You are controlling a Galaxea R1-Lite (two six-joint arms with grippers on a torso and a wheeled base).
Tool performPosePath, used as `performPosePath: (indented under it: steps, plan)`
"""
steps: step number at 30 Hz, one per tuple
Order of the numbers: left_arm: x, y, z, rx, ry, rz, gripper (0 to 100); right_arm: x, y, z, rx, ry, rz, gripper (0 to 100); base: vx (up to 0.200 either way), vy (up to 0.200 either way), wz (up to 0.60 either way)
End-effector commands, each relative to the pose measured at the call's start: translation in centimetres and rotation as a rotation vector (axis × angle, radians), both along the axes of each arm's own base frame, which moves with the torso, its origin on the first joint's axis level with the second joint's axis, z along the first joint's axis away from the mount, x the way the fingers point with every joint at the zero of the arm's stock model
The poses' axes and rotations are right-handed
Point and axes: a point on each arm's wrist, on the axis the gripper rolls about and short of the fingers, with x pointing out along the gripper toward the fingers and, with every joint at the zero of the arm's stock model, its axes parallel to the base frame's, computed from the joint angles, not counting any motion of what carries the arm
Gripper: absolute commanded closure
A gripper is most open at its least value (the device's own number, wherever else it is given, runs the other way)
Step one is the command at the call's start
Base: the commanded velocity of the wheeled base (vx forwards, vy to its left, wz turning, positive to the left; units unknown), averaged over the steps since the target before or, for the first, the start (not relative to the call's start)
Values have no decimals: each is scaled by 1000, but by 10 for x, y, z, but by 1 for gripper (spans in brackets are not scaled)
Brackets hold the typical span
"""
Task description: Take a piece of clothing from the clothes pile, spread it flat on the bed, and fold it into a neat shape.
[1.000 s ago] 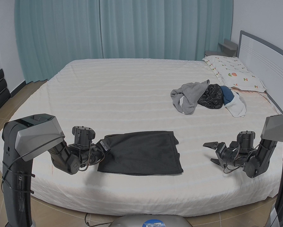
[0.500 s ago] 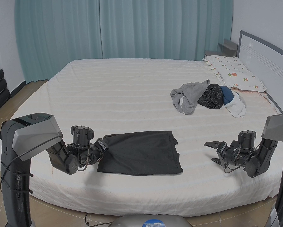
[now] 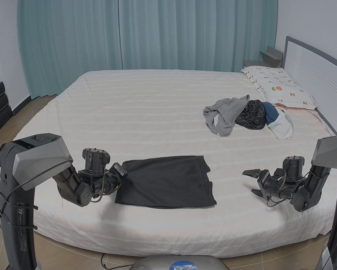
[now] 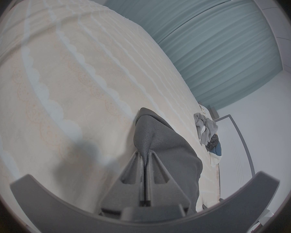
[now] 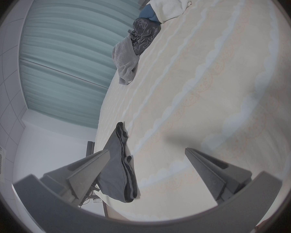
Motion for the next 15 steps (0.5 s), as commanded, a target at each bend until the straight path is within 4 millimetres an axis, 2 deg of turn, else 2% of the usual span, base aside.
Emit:
performPosePath:
  steps: [1,15]
  plan:
    - [0,3,4,-5,-5,8,100,0,0,-1,0,3,1,0,0,200,0]
    - [-2,6,5,-2,-3,16,100,-1,1,-1,0,3,4,0,0,200,0]
